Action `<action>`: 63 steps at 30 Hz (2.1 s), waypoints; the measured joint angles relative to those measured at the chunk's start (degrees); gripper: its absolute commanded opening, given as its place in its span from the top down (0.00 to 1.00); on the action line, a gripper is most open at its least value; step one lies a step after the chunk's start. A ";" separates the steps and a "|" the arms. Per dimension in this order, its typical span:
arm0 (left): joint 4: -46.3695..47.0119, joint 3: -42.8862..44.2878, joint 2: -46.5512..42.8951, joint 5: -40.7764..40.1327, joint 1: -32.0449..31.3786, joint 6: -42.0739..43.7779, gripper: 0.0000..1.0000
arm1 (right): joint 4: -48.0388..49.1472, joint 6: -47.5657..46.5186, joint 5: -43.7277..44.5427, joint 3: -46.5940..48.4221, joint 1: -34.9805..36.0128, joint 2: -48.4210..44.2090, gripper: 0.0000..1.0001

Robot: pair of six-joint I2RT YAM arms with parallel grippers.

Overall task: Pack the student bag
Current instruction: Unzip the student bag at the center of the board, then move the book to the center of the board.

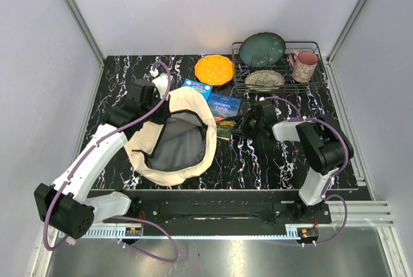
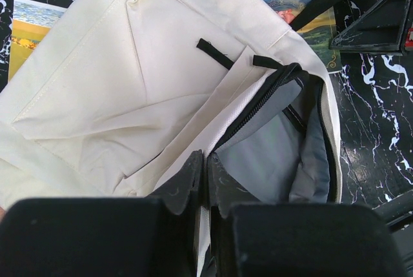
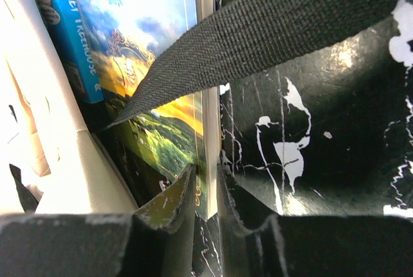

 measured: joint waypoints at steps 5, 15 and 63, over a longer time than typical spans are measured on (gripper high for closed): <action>0.00 0.00 -0.31 0.04 0.00 -0.02 0.93 | 1.46 0.68 -0.57 -0.26 0.00 0.02 0.76; 0.00 0.00 -0.35 0.44 0.00 -0.07 0.94 | 3.45 2.16 -1.66 0.17 0.00 0.92 0.65; 0.26 -0.94 -1.92 3.30 0.00 -1.53 0.64 | 7.69 2.58 -3.80 0.35 0.11 2.19 1.00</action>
